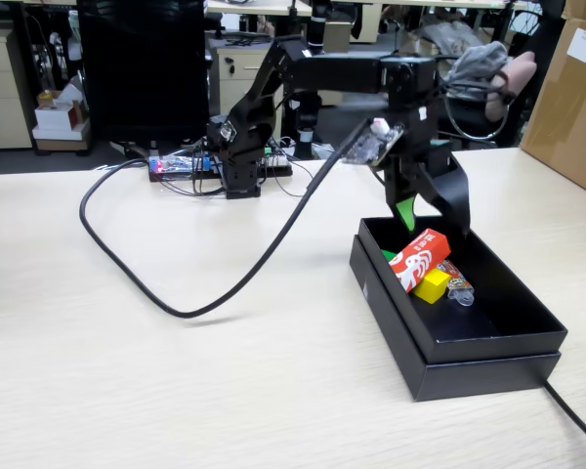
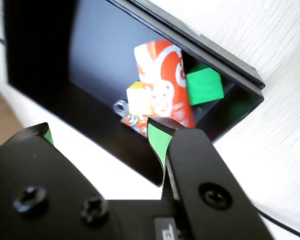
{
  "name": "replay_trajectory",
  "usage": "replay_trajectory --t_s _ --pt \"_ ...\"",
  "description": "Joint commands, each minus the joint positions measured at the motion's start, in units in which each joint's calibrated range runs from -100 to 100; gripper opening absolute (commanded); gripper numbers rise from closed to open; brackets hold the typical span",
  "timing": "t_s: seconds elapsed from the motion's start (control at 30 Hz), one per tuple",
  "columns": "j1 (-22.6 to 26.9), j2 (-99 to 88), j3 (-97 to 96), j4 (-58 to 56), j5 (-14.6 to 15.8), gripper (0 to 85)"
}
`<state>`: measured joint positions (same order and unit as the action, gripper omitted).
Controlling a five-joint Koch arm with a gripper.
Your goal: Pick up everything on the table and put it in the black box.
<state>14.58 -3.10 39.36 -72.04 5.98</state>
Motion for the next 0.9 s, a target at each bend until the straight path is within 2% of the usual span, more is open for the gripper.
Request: replay_trajectory --t_s 0.0,0.1,0.2,0.33,0.5,0.7,0.87 --pt "-0.68 -8.89 2.34 2.54 -0.15 39.4" --pt "-2.30 -12.67 0.71 2.54 -0.34 42.2" --pt "-4.79 -16.58 -2.55 2.71 -1.81 43.0" --pt "-10.26 -23.69 -10.62 9.02 -4.74 43.0" --pt "-14.26 -29.89 -21.86 14.20 -7.33 43.0" --pt "-16.46 -41.02 -45.25 26.90 -9.28 43.0" --pt "-16.90 -51.11 -61.30 32.77 -9.91 44.1"
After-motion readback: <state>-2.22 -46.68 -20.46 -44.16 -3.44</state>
